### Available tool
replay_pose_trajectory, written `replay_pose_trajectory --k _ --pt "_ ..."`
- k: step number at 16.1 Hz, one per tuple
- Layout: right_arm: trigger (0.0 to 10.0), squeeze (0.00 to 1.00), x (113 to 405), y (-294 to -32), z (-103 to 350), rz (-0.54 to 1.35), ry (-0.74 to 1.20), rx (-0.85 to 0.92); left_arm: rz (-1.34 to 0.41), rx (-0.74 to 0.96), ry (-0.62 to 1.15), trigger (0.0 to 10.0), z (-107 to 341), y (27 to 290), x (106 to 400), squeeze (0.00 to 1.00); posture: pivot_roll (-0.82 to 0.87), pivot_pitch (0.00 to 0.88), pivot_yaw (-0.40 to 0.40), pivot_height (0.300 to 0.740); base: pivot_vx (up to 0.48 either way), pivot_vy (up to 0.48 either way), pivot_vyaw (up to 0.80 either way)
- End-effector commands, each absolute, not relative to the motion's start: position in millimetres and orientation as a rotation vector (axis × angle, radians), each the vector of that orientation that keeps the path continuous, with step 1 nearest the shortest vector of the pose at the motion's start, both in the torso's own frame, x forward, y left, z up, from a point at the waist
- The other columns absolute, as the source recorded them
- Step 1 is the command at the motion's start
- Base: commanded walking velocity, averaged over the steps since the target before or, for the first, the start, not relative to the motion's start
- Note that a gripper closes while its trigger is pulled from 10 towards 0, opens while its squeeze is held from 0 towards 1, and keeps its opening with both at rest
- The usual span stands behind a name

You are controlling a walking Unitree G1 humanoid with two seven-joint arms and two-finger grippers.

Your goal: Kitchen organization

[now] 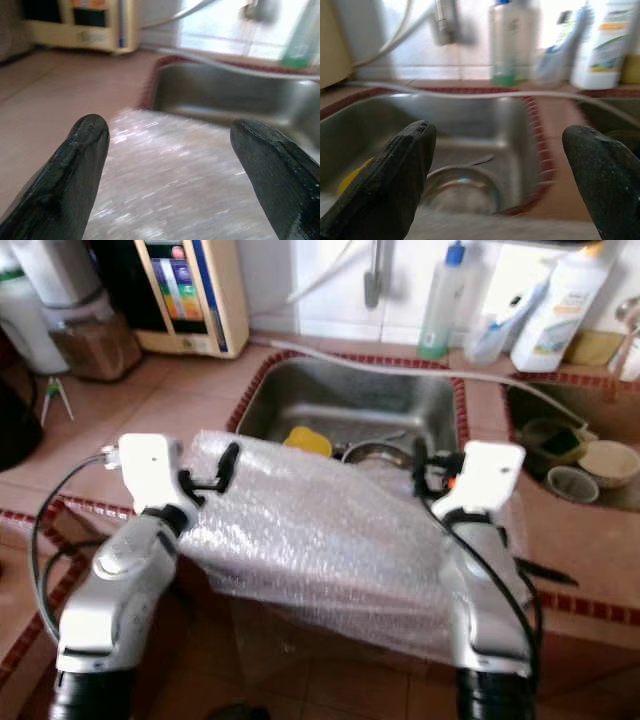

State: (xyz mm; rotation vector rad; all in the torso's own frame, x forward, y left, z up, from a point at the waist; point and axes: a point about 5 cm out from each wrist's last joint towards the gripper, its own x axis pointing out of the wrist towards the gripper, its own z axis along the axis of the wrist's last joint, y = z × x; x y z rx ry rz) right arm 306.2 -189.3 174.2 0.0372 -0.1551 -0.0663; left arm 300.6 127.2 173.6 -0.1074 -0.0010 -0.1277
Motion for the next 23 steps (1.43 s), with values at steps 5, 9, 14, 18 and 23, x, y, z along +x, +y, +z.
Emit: replay_pose_trajectory --k 5,9,14,18,23 --pt "10.0 0.21 307 -194 175 -0.086 -0.152 0.046 -0.142 -0.113 0.015 10.0 174 122 302 0.00 -0.05 0.076 0.048 0.740 -0.291 0.000 0.00" --pt "10.0 0.21 308 -192 177 -0.078 -0.160 0.029 -0.138 -0.114 0.019 10.0 173 123 302 0.00 -0.05 0.077 0.046 0.740 -0.281 0.000 0.00" --pt "10.0 0.21 309 -193 178 -0.082 -0.165 0.030 -0.142 -0.107 0.021 10.0 172 122 302 0.00 -0.04 0.074 0.046 0.740 -0.280 0.000 0.00" --pt "10.0 0.00 310 -191 181 -0.080 -0.191 0.007 -0.123 -0.066 -0.013 10.0 170 128 305 0.00 -0.05 0.060 0.041 0.740 0.000 0.000 0.00" --pt "10.0 0.00 308 -196 151 -0.073 -0.105 -0.018 -0.149 -0.038 0.081 10.0 130 131 300 0.00 -0.05 0.049 0.033 0.740 0.000 0.000 0.00"
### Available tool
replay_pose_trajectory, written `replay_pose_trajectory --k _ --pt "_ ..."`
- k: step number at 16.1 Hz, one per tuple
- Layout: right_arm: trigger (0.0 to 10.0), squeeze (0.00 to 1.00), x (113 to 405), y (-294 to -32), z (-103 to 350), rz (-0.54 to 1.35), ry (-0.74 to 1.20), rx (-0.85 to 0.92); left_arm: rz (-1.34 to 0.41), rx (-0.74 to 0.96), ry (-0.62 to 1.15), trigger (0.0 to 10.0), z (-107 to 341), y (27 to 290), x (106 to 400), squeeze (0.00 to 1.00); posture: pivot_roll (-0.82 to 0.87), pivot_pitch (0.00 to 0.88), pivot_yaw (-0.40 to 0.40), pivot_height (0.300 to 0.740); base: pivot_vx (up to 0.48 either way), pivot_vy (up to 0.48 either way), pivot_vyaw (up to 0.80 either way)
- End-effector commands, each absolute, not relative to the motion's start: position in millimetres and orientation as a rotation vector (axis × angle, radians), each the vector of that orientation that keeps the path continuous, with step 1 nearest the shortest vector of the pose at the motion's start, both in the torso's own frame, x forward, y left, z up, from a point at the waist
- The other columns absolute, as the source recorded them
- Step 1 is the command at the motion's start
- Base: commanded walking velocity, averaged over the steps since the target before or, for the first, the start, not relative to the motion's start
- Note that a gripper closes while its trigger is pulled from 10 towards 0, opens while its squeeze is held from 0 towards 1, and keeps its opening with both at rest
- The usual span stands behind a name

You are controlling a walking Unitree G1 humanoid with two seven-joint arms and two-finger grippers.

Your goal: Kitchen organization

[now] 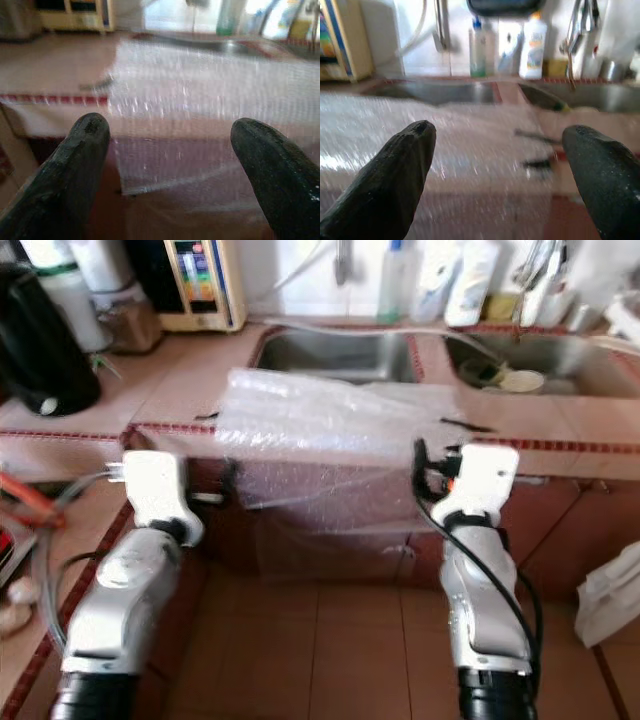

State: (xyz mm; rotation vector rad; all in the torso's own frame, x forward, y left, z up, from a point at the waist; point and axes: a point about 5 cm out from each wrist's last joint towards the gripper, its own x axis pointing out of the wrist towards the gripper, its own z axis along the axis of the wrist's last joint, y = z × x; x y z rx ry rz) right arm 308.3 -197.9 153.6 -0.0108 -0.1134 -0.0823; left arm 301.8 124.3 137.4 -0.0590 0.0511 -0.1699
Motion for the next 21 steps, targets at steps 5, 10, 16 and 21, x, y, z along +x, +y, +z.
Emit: replay_pose_trajectory --k 5,10,16,21 --pt "10.0 0.00 289 -215 52 -0.070 0.234 -0.129 -0.116 0.024 0.357 10.0 41 154 285 0.00 -0.06 0.037 0.016 0.740 0.000 0.000 0.00" --pt "10.0 0.00 256 -226 -22 -0.107 0.616 -0.060 -0.141 0.150 0.633 10.0 -15 162 277 0.00 -0.08 0.014 0.008 0.740 0.000 0.000 0.00" --pt "10.0 0.00 265 -195 -29 0.009 0.672 -0.108 -0.195 0.168 0.896 10.0 -51 167 245 0.00 -0.12 0.000 0.025 0.740 0.000 0.000 0.00" --pt "10.0 0.00 250 -200 -42 -0.065 0.763 -0.025 -0.118 0.131 0.925 10.0 -55 180 237 0.00 -0.12 0.005 0.029 0.740 0.000 0.000 0.00"
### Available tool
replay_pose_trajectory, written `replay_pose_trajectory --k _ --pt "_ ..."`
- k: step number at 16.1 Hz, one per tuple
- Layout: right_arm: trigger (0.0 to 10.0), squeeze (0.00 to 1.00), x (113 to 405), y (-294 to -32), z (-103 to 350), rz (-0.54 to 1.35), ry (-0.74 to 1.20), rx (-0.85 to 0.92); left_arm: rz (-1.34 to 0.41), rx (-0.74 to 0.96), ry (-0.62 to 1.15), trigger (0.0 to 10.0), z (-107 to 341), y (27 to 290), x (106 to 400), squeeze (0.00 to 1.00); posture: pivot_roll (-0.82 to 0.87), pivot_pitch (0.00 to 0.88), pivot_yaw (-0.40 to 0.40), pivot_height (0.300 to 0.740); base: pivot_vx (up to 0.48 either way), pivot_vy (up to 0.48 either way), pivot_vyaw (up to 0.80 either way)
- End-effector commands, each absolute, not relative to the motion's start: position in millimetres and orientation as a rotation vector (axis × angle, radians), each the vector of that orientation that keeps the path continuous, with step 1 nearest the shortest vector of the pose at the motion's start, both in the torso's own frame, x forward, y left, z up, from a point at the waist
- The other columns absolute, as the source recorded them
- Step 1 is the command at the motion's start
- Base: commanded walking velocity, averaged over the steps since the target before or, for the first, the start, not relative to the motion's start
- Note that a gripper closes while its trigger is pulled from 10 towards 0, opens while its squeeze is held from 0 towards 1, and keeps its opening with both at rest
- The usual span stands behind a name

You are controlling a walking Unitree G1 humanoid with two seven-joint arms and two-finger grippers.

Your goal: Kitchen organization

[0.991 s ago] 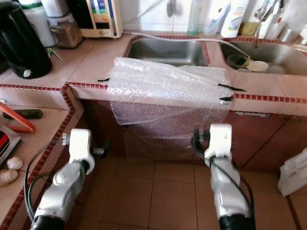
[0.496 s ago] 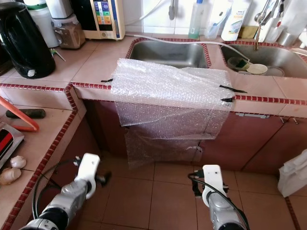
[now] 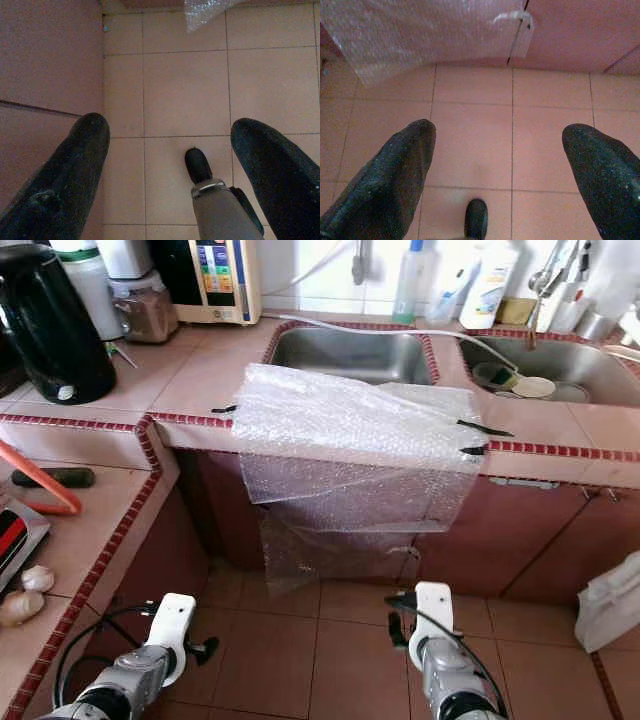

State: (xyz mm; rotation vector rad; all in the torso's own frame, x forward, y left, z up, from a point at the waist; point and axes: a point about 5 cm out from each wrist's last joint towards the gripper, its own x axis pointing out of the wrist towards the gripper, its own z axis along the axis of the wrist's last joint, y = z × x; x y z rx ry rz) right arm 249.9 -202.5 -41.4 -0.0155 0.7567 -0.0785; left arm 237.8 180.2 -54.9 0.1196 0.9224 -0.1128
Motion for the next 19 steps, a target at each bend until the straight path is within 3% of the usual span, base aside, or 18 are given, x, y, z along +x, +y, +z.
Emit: replay_pose_trajectory --k 1,5,19 --pt "10.0 0.00 251.2 -198.6 -41.2 -0.046 0.757 -0.048 -0.122 0.126 0.923 10.0 -55.6 180.2 237.0 0.00 -0.12 0.008 0.032 0.740 0.000 0.000 -0.80" --pt "10.0 0.00 247.6 -196.4 -44.4 -0.050 0.768 -0.013 -0.126 0.123 0.932 10.0 -56.9 182.3 234.6 0.00 -0.13 0.027 0.043 0.740 0.000 -0.350 -0.76" --pt "10.0 0.00 245.9 -192.5 -46.4 -0.038 0.778 0.009 -0.160 0.165 0.940 10.0 -56.0 183.9 235.6 0.00 -0.13 0.035 0.058 0.740 0.000 -0.366 0.00"
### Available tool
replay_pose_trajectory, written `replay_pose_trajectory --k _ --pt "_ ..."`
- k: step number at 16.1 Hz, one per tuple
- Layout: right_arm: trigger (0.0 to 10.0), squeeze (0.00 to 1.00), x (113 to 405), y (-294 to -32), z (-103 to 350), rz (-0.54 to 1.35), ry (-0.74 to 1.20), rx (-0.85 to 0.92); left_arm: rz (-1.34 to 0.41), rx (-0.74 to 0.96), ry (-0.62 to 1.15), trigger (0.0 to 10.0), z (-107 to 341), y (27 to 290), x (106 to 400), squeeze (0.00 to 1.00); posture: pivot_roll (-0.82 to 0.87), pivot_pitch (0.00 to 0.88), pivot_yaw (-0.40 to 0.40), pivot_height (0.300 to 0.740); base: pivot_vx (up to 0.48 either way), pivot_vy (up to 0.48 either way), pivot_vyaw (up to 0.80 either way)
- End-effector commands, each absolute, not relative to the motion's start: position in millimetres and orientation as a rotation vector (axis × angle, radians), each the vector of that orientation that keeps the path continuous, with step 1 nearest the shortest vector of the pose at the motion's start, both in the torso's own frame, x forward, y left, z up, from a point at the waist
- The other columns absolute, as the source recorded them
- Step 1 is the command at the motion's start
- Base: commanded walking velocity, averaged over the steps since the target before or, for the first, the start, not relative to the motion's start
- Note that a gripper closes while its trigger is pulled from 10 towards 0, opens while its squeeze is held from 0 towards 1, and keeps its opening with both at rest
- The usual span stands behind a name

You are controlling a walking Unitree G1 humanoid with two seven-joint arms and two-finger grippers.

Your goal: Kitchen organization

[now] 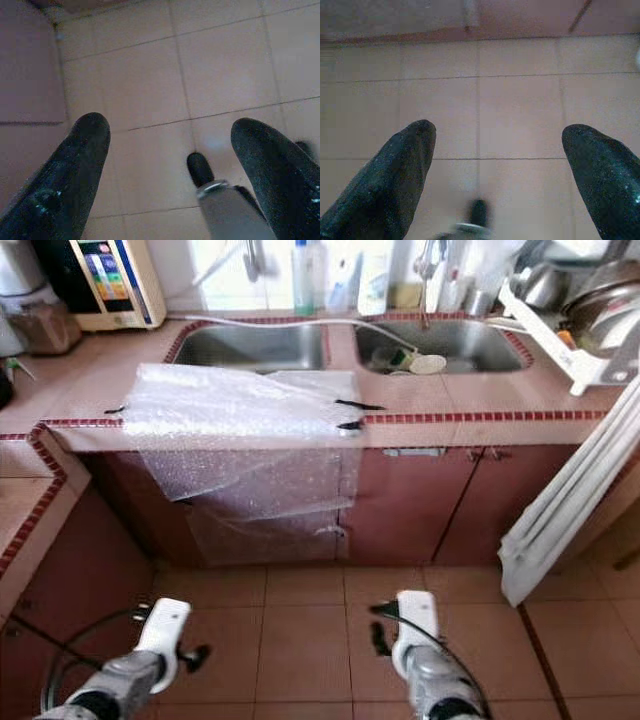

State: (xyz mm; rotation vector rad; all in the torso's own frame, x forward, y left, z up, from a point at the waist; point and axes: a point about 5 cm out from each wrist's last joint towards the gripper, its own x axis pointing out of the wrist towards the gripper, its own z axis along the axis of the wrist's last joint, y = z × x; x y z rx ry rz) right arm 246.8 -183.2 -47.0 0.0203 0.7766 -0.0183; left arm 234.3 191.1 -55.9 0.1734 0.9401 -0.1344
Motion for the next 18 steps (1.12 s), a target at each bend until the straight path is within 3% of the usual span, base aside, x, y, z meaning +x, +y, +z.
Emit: replay_pose_trajectory --k 1,10,14,18 --pt "10.0 0.00 246 -193 -46 -0.040 0.777 0.010 -0.146 0.157 0.931 10.0 -55 184 237 0.00 -0.13 0.034 0.058 0.740 0.000 0.000 0.00" --pt "10.0 0.00 250 -190 -43 0.058 0.779 -0.127 -0.012 0.164 0.932 10.0 -59 193 231 0.00 -0.10 0.020 -0.042 0.740 0.000 0.000 0.00" --pt "10.0 0.00 248 -192 -45 0.017 0.780 -0.067 -0.021 0.158 0.941 10.0 -60 191 229 0.00 -0.11 0.025 -0.018 0.740 0.000 0.000 0.00" --pt "10.0 0.00 247 -194 -45 -0.008 0.785 -0.037 -0.049 0.182 0.947 10.0 -60 191 229 0.00 -0.12 0.030 0.005 0.740 0.000 0.000 -0.74"
